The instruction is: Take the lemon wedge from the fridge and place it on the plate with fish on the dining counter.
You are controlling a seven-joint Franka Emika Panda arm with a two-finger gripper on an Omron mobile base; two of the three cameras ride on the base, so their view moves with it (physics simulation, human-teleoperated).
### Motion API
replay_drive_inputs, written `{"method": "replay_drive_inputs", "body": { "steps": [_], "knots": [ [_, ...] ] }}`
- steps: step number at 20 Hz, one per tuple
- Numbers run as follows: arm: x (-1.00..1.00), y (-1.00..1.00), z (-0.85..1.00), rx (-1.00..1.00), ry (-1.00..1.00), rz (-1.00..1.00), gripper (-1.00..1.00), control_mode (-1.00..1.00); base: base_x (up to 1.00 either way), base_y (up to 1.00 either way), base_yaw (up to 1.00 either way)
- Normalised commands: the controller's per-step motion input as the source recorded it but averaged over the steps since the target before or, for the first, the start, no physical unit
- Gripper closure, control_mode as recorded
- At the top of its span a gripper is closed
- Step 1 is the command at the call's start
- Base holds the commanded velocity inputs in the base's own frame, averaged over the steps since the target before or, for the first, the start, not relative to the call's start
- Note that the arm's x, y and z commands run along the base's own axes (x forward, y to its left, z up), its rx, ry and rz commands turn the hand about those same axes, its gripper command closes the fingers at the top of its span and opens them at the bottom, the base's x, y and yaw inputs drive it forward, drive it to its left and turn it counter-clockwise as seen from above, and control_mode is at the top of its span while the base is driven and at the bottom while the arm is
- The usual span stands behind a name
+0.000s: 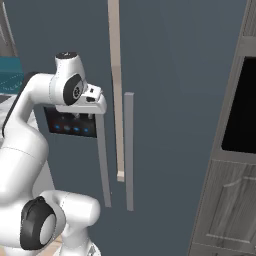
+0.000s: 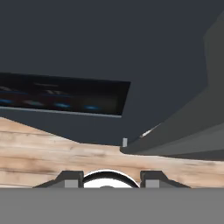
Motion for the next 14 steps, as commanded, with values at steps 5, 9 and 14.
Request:
{"method": "replay_drive_inputs", "body": {
  "steps": [5, 9, 14],
  "knots": [
    [-0.01, 0.0, 0.0, 0.0, 0.0, 0.0, -1.0, -1.0, 0.0, 0.0, 0.0],
    [-0.03, 0.0, 0.0, 0.0, -0.01, 0.0, -1.0, -1.0, 0.0, 0.0, 0.0],
    [0.0, 0.0, 0.0, 0.0, 0.0, 0.0, -1.0, -1.0, 0.0, 0.0, 0.0]
  ]
}}
